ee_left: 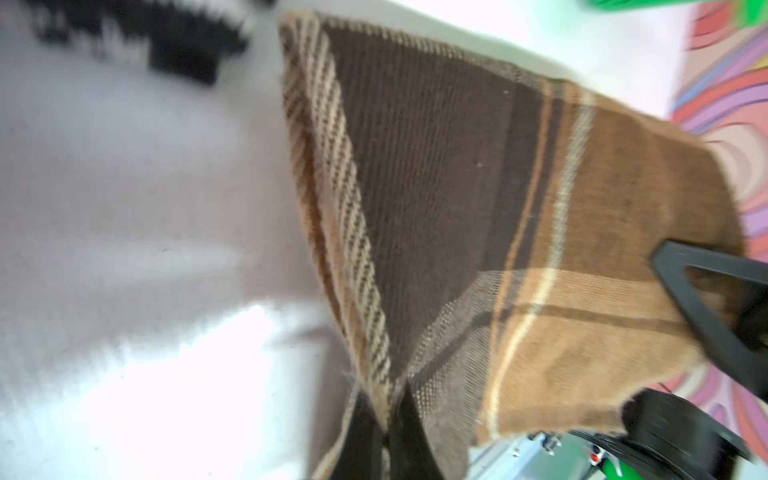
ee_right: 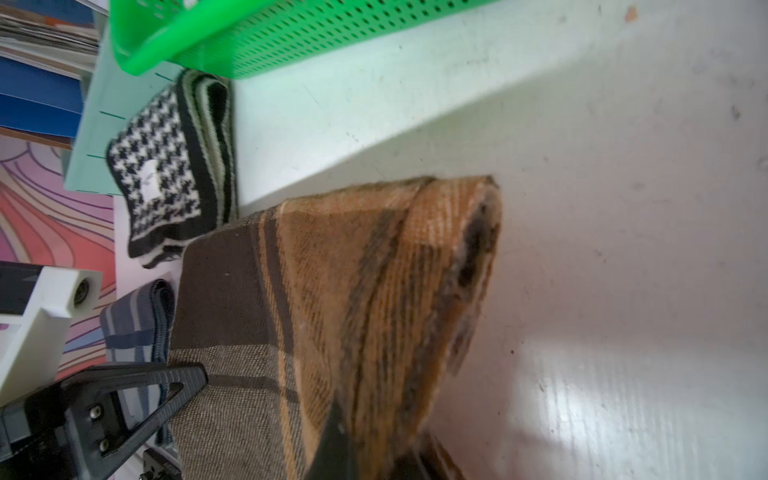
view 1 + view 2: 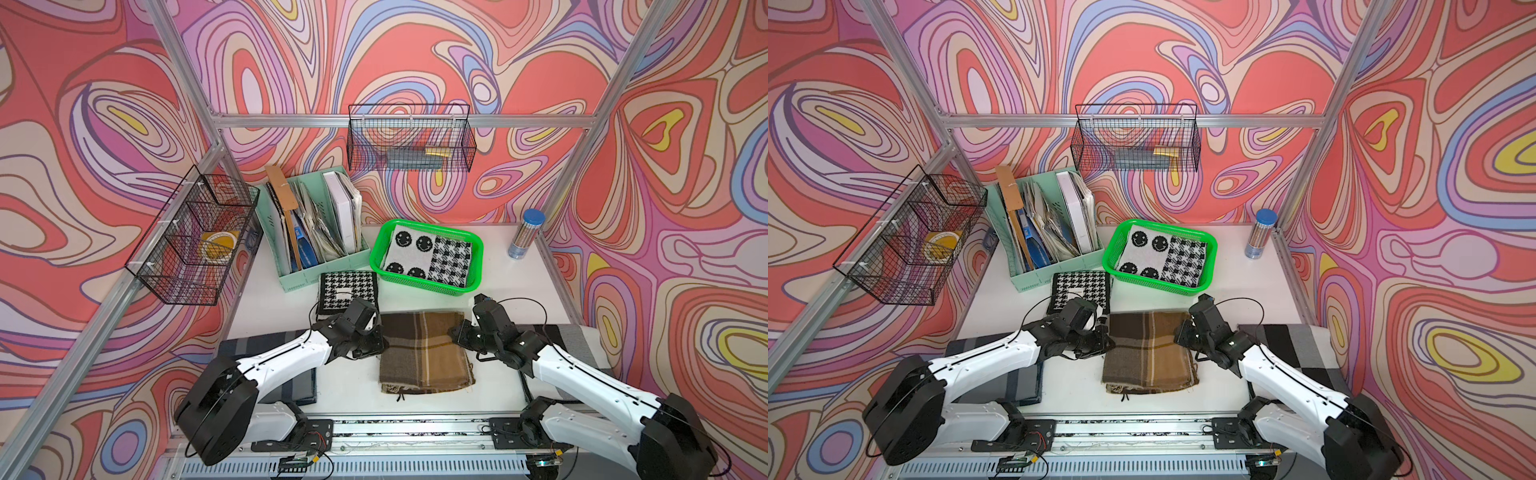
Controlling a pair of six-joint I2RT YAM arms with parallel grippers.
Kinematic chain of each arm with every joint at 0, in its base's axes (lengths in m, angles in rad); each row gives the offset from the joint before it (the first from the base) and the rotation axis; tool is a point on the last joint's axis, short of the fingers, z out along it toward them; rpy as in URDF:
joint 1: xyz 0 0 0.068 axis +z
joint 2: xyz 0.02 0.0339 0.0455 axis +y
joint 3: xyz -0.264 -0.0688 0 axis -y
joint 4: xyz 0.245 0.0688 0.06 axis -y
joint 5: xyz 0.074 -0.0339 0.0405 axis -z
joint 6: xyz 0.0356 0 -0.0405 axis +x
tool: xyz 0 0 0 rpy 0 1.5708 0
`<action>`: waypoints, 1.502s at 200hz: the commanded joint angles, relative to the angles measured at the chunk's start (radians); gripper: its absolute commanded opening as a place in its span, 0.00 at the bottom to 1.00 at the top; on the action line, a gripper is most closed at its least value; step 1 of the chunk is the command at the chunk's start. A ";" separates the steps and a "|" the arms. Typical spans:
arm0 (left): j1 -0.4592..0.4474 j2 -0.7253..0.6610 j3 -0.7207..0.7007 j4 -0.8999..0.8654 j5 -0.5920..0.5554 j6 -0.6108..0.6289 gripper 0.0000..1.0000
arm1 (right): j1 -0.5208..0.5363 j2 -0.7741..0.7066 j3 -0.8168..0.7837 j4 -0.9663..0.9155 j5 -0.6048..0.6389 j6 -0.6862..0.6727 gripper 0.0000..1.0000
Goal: Put the folded scarf in the basket
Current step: Place the scarf in the basket.
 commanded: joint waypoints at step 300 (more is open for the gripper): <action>0.260 0.970 1.538 -0.383 0.040 0.400 0.00 | -0.348 0.861 1.006 -0.042 0.111 -0.309 0.00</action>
